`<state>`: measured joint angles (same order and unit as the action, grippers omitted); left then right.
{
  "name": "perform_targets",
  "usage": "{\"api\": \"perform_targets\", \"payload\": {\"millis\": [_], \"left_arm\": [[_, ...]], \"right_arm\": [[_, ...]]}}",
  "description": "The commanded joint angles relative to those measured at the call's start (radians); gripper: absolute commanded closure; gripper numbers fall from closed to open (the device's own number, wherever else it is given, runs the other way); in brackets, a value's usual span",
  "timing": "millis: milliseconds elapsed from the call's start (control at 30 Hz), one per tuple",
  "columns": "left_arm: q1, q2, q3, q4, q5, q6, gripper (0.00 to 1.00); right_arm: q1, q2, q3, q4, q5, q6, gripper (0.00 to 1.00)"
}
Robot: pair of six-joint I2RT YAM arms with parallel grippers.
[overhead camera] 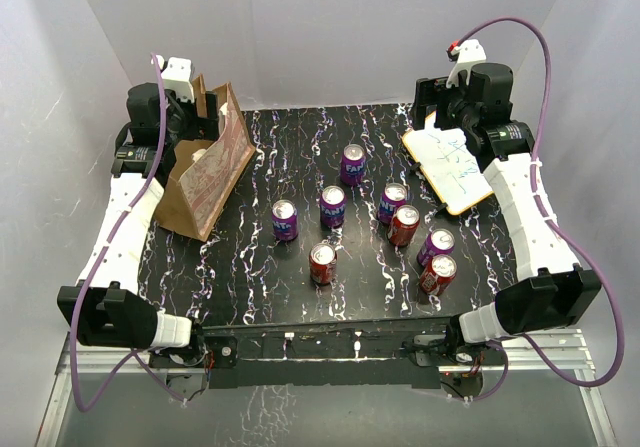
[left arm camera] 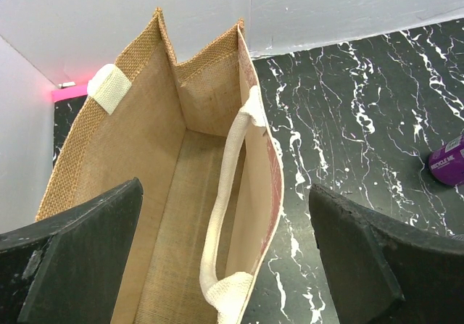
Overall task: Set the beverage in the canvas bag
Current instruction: Adjust the canvas bag at the center of the board.
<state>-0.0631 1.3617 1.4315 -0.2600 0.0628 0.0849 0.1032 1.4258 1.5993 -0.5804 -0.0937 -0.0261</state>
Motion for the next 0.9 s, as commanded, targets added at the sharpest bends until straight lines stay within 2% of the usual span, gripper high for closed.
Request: {"api": "perform_targets", "payload": {"millis": [0,233,367,600,733,867], "left_arm": [[0.006,-0.045,0.035,0.026,0.014,-0.036,0.03],[0.006,-0.059,0.014,0.021,0.032,0.008,0.03],[0.006,-0.042,0.024,-0.026,0.040,0.054,0.03],[0.006,0.002,0.062,-0.144,0.077,0.060,0.03],[0.006,0.082,0.110,-0.249,0.121,0.081,0.03],[0.006,0.158,0.167,-0.340,0.162,0.101,0.10]], "right_arm": [[0.005,-0.044,0.040,0.042,0.020,-0.008,0.02],[0.005,-0.045,0.040,0.035,0.010,-0.012,0.02],[0.006,-0.053,0.036,0.030,-0.054,-0.027,0.02],[0.006,-0.052,0.021,0.021,-0.116,-0.035,0.02],[0.005,-0.043,0.015,0.022,-0.143,-0.023,0.02],[0.006,-0.034,0.006,0.022,-0.157,-0.010,0.02]]}}
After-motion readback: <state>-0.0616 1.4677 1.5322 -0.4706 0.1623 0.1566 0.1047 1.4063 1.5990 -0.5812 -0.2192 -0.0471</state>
